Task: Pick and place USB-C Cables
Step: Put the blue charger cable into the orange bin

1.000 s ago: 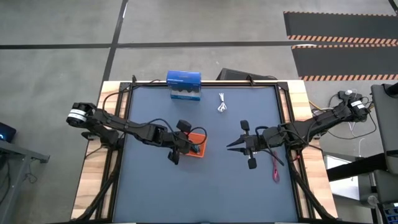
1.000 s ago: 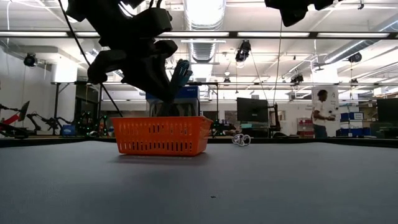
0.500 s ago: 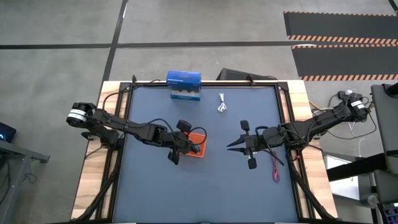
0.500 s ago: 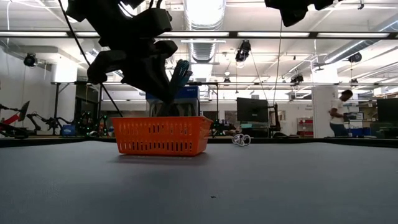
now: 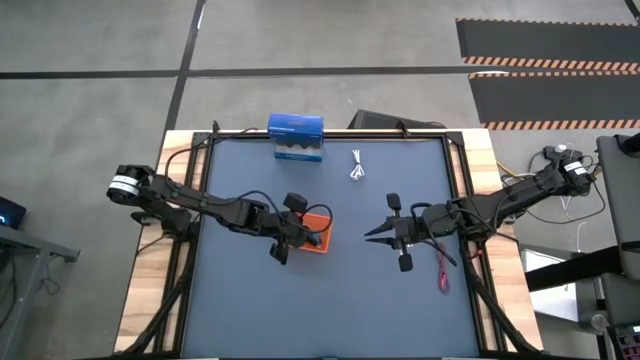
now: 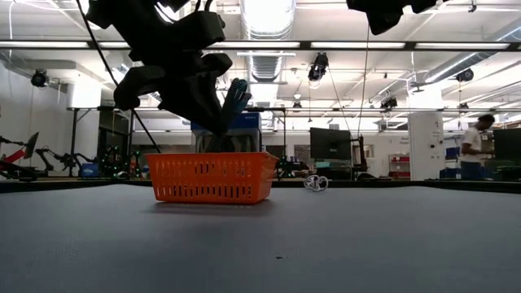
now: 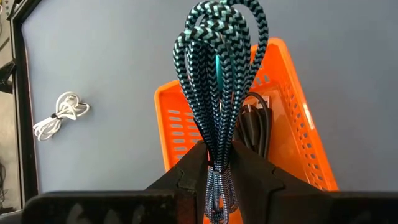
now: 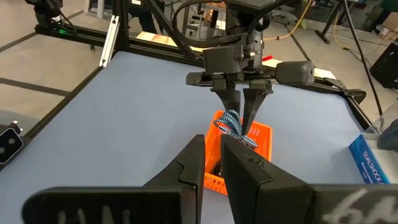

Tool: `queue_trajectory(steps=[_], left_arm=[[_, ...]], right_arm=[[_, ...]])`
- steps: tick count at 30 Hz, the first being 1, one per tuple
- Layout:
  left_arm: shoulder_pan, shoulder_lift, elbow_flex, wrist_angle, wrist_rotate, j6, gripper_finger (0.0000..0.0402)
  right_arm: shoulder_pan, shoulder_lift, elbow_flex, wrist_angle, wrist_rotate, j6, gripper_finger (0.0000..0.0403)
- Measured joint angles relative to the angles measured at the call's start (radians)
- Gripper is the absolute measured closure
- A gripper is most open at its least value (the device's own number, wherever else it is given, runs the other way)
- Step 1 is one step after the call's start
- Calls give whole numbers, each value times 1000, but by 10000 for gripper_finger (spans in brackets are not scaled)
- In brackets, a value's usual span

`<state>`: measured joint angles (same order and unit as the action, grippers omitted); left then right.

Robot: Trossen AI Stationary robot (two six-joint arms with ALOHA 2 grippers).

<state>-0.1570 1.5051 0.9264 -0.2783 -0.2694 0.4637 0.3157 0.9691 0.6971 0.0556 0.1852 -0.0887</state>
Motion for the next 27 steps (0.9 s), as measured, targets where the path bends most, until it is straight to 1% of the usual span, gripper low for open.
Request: queue_trajectory(steps=[13,16,23,27], left_arm=[[0,0,0,0,-1,-13,346],[0,0,0,0,-1,-13,327],[0,0,0,0,-32,-14,263],[-1,0,-1,4,-33,-15,243]], right_arm=[[0,0,0,0,0,0,360],[0,0,0,0,0,0,360],[0,0,0,0,0,0,360],[0,0,0,0,0,1,360]])
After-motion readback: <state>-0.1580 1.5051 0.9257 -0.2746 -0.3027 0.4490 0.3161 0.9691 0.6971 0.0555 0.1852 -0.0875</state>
